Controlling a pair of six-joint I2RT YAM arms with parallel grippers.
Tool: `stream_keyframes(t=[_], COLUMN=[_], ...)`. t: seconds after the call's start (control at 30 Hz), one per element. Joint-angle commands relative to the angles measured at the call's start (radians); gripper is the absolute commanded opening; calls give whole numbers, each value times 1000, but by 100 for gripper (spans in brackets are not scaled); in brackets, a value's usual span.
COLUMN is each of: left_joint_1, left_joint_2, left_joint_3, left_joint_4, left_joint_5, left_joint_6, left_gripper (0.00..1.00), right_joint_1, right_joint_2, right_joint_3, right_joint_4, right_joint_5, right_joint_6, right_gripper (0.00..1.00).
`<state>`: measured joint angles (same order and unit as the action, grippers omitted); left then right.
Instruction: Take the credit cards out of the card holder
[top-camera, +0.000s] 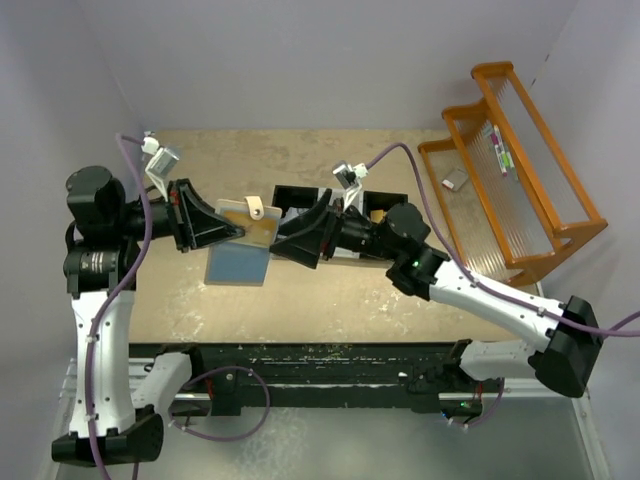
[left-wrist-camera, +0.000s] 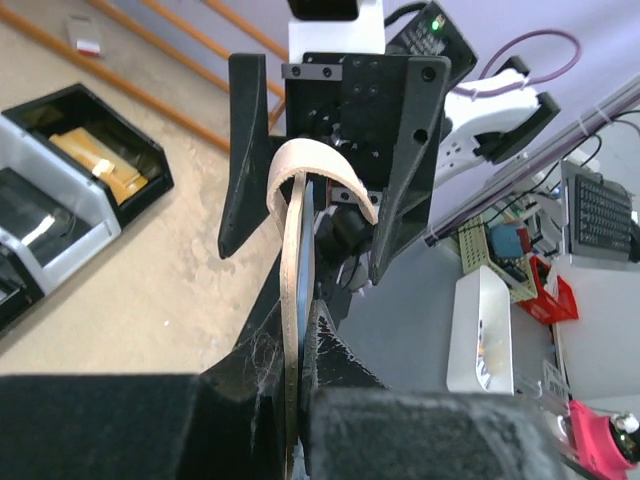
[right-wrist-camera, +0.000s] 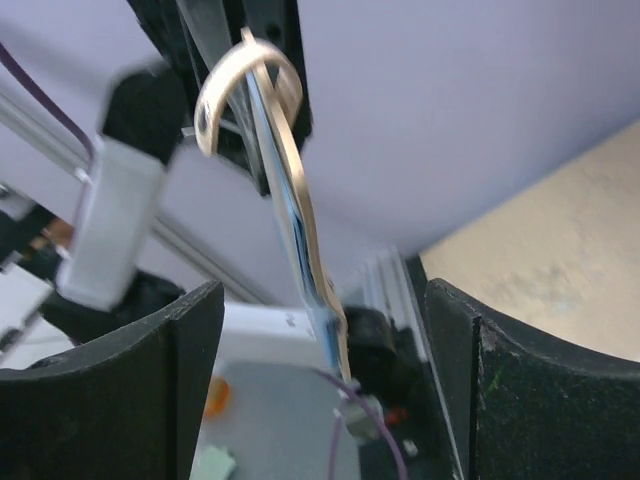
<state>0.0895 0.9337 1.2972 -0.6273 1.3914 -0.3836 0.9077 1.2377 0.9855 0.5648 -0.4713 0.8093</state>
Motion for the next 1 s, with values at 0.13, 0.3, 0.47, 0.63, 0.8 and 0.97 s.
stream_keyframes(t=[0.13,0.3,0.47,0.63,0.8,0.97], left_joint_1=[0,0,0,0,-1,-1], left_joint_2=[-69,-109,-104,-61,-10,-23], left_joint_3=[-85,-153,-145,24,81,78], left_joint_4=[388,581,511,-50,-251,-284], left_joint_5=[-18,-37,15,39,39,31], left_joint_6=[-412,-558,-472,143,334,384], left_gripper=[2,3,30,68,64,57], right_joint_1=[63,66,61,50,50,50], right_joint_2=[34,89,52,124,269,322], right_joint_3=[13,87,118,419,701,790], right_joint_4=[385,389,224,-374,-791,-973], right_joint_5=[148,76,1,-170,-258,-263], right_joint_6=[172,204,149,-142,-350,-452], right_gripper=[65,19,0,0,0,0])
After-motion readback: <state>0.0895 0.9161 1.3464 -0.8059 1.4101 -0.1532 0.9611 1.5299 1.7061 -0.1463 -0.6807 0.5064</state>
